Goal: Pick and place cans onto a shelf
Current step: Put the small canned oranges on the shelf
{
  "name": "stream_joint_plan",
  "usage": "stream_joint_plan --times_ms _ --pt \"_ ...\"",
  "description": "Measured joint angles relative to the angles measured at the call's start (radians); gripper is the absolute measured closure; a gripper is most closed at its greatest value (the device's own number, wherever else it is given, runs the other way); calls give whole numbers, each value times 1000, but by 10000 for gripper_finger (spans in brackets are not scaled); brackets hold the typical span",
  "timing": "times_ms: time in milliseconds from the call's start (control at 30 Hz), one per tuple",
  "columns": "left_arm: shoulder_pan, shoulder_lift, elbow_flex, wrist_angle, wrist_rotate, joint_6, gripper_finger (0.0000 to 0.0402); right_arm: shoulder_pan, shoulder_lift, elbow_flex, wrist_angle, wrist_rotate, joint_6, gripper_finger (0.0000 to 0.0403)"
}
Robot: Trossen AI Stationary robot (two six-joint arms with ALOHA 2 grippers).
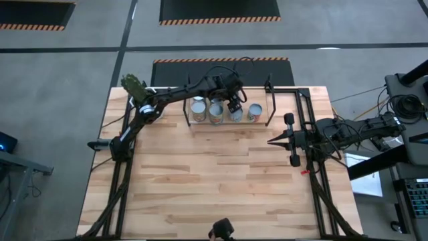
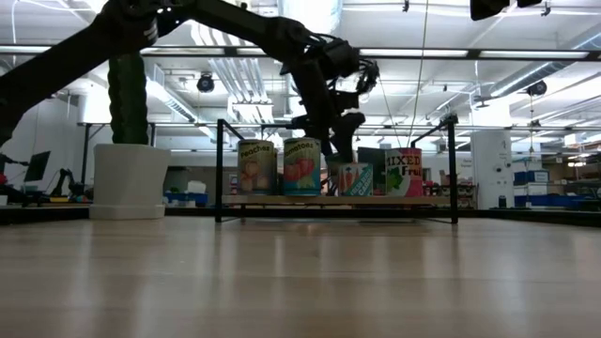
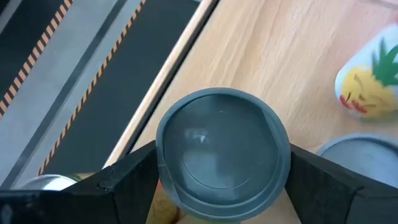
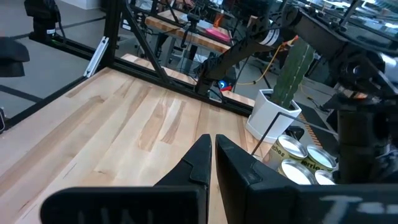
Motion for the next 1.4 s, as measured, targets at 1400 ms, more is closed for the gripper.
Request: stream_joint_plan --times_ms 1400 --pt "-344 -175 -77 226 12 194 72 0 0 0 -25 0 47 390"
